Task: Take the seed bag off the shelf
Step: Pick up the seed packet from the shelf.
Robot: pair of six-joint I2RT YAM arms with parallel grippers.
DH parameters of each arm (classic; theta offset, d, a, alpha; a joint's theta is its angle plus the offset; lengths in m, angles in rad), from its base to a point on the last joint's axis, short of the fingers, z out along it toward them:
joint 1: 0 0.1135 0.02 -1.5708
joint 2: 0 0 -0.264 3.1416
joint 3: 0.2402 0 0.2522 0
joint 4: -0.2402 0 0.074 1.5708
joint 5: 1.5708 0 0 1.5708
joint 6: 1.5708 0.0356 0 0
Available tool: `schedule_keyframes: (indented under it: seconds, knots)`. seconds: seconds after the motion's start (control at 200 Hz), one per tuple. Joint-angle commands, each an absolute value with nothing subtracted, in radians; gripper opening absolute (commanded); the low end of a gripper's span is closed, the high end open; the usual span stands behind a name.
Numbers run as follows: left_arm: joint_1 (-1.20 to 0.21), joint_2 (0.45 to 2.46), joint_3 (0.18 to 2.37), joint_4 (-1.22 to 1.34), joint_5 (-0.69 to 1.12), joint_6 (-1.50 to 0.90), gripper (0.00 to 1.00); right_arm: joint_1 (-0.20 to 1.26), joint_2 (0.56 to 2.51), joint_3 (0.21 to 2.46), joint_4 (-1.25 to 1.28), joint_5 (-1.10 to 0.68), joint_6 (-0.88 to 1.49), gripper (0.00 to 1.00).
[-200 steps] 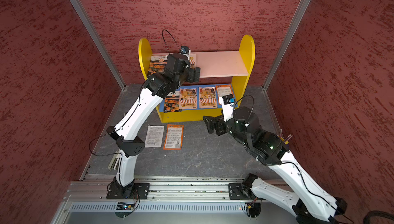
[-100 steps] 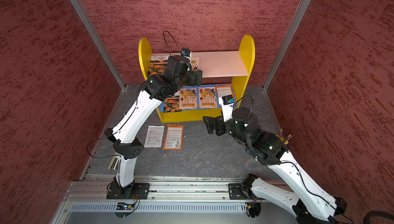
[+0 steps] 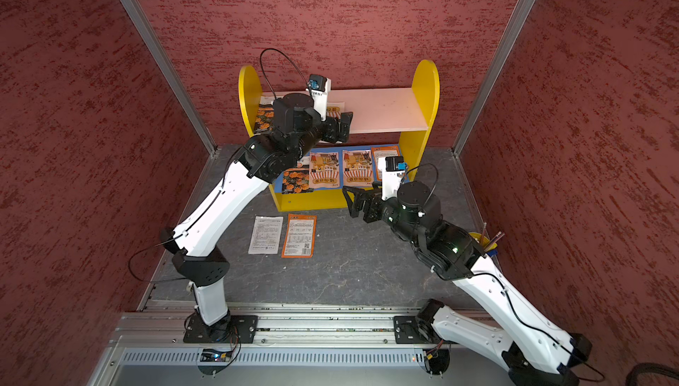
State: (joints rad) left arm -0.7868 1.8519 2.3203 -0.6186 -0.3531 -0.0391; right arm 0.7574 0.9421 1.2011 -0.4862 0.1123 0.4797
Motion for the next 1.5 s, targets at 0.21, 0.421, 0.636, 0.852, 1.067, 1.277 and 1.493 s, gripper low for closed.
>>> schedule_keyframes:
  seconds: [0.21,0.421,0.636,0.852,1.067,1.277,1.493]
  knots:
    - [-0.790,1.503,1.973,-0.511,-0.148,0.011,1.00,0.753,1.049,1.251,-0.252,0.215,0.728,0.97]
    - [-0.784,1.182,1.643,-0.574,0.013,-0.025,1.00,0.692,1.129,1.300,-0.165,0.182,0.815,0.87]
    - [-0.788,0.966,1.400,-0.648,0.136,-0.130,1.00,0.586,1.235,1.325,-0.045,0.018,0.955,0.74]
    - [-0.789,0.847,1.205,-0.619,0.116,-0.264,1.00,0.543,1.339,1.386,-0.011,-0.085,1.004,0.63]
    - [-0.808,0.818,1.146,-0.613,0.015,-0.353,1.00,0.534,1.401,1.417,0.022,-0.129,1.027,0.55]
    - [-0.814,0.811,1.124,-0.640,-0.014,-0.364,1.00,0.535,1.431,1.421,0.065,-0.154,1.054,0.40]
    - [-0.819,0.761,1.086,-0.619,0.011,-0.351,1.00,0.525,1.435,1.421,0.087,-0.161,1.054,0.14]
